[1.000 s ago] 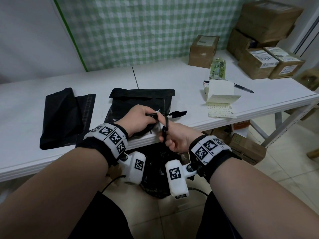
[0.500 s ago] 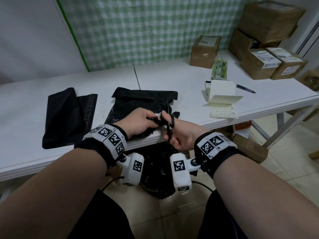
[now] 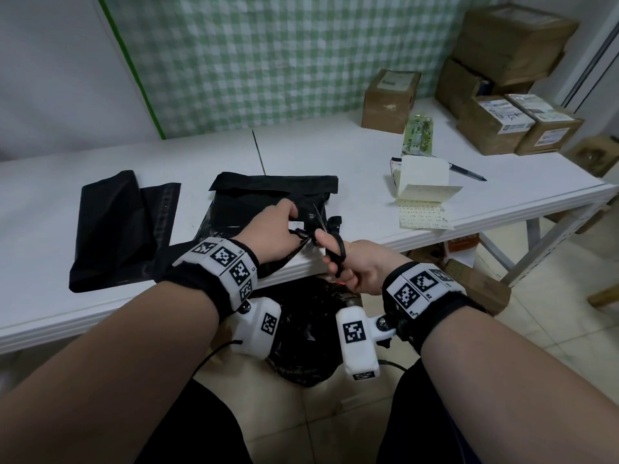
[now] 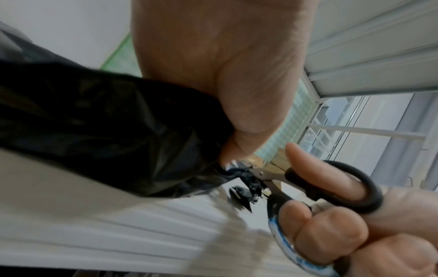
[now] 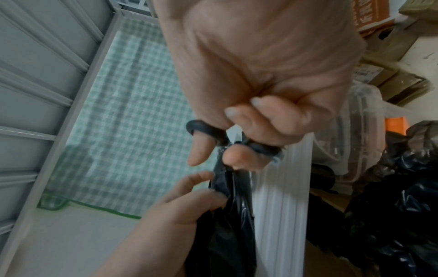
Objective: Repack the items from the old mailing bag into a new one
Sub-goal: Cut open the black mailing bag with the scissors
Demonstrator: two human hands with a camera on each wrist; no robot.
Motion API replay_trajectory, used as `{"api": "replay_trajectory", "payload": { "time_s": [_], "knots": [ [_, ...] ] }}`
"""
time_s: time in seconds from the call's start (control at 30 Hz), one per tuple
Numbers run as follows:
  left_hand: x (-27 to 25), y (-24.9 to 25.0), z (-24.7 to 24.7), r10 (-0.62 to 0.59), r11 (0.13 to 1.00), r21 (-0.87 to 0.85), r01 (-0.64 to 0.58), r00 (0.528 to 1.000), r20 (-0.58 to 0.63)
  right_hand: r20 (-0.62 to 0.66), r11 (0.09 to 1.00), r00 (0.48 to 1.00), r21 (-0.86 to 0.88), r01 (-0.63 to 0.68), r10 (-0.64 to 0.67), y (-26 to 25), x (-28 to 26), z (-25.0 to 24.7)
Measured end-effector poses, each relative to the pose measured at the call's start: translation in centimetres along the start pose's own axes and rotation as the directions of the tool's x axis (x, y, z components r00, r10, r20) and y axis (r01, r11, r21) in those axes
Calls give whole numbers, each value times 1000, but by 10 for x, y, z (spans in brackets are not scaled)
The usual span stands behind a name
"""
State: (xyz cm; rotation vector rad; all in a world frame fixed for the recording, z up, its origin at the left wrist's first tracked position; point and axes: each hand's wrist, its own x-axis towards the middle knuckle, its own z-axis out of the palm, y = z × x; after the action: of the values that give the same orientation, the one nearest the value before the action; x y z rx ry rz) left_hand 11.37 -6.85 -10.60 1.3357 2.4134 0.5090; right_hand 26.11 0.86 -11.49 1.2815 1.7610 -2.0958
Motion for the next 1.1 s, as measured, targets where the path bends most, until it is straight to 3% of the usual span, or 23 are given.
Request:
{"api": "replay_trajectory", "payload": {
  "time_s": [0.13, 0.33, 0.73, 1.1],
  "knots": [
    [5, 10, 11, 34, 971, 239, -22, 998, -49, 24, 1000, 1000, -7, 13, -13, 1, -3, -5],
    [14, 11, 19, 102, 934, 356, -7, 963, -249, 61, 1000, 998, -18, -3, 4, 4, -5, -10],
    [15, 11, 15, 152, 972, 214, -92, 947, -284, 232, 984, 960, 37, -173, 160, 4, -2, 3],
    [7, 9, 12, 245, 968, 117, -223, 940, -236, 126, 987, 990, 135, -84, 67, -6, 3, 22]
  ]
}}
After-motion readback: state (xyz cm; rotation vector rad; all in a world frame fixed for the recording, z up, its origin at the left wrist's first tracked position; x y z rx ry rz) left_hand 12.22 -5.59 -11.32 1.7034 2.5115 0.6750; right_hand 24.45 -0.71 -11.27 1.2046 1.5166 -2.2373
